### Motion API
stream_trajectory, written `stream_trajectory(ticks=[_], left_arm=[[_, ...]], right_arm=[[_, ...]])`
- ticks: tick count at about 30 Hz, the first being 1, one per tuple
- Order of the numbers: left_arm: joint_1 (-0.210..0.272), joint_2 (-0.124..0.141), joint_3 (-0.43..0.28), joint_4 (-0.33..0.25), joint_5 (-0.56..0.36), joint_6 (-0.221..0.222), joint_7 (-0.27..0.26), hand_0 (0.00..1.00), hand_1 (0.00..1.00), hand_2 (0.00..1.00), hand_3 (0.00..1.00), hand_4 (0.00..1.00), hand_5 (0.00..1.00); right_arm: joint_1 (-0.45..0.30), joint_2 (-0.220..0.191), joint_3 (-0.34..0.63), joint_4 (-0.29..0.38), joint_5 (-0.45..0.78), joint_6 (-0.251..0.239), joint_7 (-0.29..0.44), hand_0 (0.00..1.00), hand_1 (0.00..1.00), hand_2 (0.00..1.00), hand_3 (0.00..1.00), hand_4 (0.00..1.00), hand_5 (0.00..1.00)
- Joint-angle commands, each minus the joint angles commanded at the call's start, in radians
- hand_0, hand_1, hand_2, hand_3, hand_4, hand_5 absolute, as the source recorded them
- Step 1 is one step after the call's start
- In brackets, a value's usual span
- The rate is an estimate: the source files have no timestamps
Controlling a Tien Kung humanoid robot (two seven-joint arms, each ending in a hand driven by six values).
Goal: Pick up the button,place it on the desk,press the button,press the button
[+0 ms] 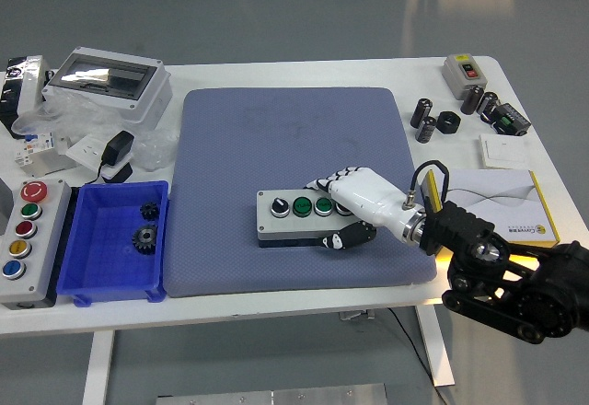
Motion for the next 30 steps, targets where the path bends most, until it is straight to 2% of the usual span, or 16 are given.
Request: stream_trajectory(ticks=[4, 5, 16, 17, 22, 23, 28, 30], left_arm=[[0.001, 0.0, 0.001, 0.0, 0.0, -0.001, -0.001, 0.655, 0.63, 0.62, 0.718, 0.814, 0.262], [0.001, 0.0, 0.001, 0.0, 0.001, -0.001, -0.001, 0.655, 0.631, 0.62, 0.718, 0.814, 0.263], [0.004, 0.0, 0.002, 0.0, 0.001, -0.003, -0.001, 0.655, 0.63, 0.62, 0.717, 0.815, 0.262], [0.004, 0.0, 0.001, 0.0, 0.002, -0.003, -0.001, 0.655, 0.63, 0.62, 0.714, 0.815, 0.266], [0.004, -0.001, 0.001, 0.0, 0.002, -0.004, -0.003, 0.655, 0.63, 0.62, 0.714, 0.815, 0.266], [0.004, -0.001, 0.002, 0.0, 0.001, -0.005, -0.004, 0.655, 0.63, 0.62, 0.714, 0.814, 0.265], [0.003, -0.001, 0.001, 0.0, 0.004, -0.008, -0.005, 0.655, 0.63, 0.62, 0.714, 0.814, 0.265], [0.002, -0.001, -0.002, 0.0, 0.007, -0.008, -0.005, 0.655, 0.63, 0.62, 0.714, 0.815, 0.264]], right_arm=[[0.001, -0.006, 0.001, 0.007, 0.039, 0.01, 0.005, 0.799, 0.817, 0.803, 0.817, 0.516, 0.095], [0.001, -0.007, 0.001, 0.009, 0.047, 0.012, 0.006, 0.812, 0.825, 0.813, 0.853, 0.559, 0.099], [0.003, -0.016, 0.005, 0.025, 0.101, 0.036, 0.01, 0.809, 0.82, 0.814, 0.861, 0.57, 0.088], [0.003, -0.017, 0.006, 0.026, 0.105, 0.037, 0.01, 0.807, 0.823, 0.818, 0.868, 0.61, 0.086], [0.004, -0.023, 0.011, 0.037, 0.143, 0.05, 0.011, 0.807, 0.823, 0.818, 0.868, 0.61, 0.086], [0.004, -0.023, 0.012, 0.039, 0.151, 0.054, 0.01, 0.817, 0.836, 0.836, 0.901, 0.669, 0.099], [0.006, -0.027, 0.024, 0.048, 0.183, 0.074, 0.01, 0.817, 0.836, 0.836, 0.901, 0.669, 0.099], [0.007, -0.027, 0.029, 0.05, 0.189, 0.081, 0.009, 0.828, 0.841, 0.854, 0.93, 0.708, 0.114]])
